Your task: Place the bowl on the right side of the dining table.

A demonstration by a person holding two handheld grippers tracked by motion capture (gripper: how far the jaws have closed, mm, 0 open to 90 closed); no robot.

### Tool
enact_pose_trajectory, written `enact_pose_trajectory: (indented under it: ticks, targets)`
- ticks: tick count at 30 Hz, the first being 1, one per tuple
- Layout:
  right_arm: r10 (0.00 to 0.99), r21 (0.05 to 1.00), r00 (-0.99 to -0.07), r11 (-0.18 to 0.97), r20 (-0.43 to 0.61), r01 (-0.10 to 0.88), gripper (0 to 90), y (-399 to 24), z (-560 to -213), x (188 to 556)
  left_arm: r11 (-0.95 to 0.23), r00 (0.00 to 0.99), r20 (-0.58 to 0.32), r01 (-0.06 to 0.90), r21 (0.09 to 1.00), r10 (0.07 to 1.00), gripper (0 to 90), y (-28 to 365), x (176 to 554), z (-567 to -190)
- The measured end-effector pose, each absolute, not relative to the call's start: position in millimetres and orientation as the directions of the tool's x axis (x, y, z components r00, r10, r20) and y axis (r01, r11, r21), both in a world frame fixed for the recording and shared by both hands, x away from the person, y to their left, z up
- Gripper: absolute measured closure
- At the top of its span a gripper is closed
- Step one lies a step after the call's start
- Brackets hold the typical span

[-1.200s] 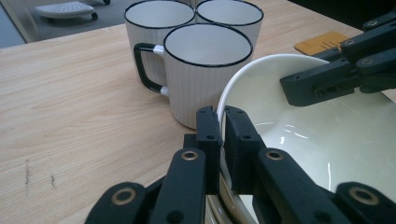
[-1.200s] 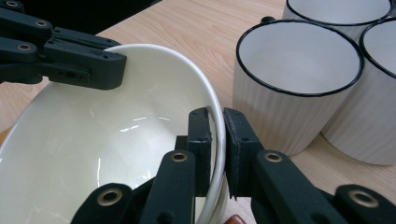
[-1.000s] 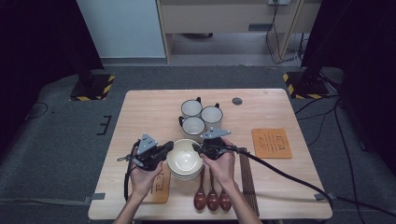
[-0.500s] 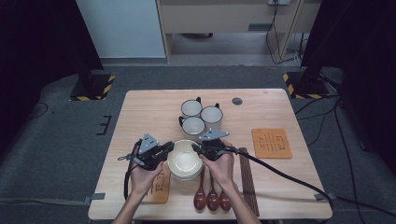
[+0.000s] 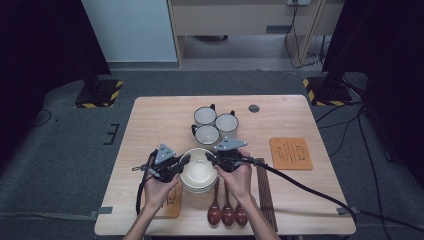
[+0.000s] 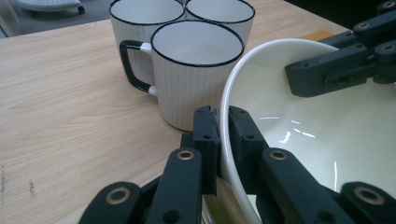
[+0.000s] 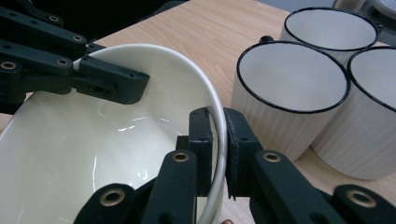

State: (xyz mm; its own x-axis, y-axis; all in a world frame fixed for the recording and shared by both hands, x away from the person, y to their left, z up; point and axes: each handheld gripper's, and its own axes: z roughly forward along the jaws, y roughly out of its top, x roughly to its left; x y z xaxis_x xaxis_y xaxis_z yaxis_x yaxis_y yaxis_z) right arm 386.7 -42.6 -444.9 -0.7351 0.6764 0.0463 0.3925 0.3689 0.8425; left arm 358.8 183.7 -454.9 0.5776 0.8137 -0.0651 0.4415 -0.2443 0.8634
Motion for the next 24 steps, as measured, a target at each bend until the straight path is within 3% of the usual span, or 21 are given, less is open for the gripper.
enact_pose_trajectory:
  ticks: [8,17,24]
  targets:
    - [0.668,0.858,-0.742,0.345,0.06,0.38,81.9,-42,-438,386,-0.233,0.568,-0.042,0.403,0.885,0.822,82.5,186,353,-447]
    - [0.682,0.819,-0.723,0.348,0.113,0.456,72.3,-41,-440,389,-0.244,0.565,0.007,0.346,0.906,0.825,82.4,182,345,-440]
    - [0.697,0.781,-0.7,0.346,0.156,0.52,74.6,-40,-438,391,-0.266,0.565,0.044,0.317,0.91,0.824,82.2,179,341,-438]
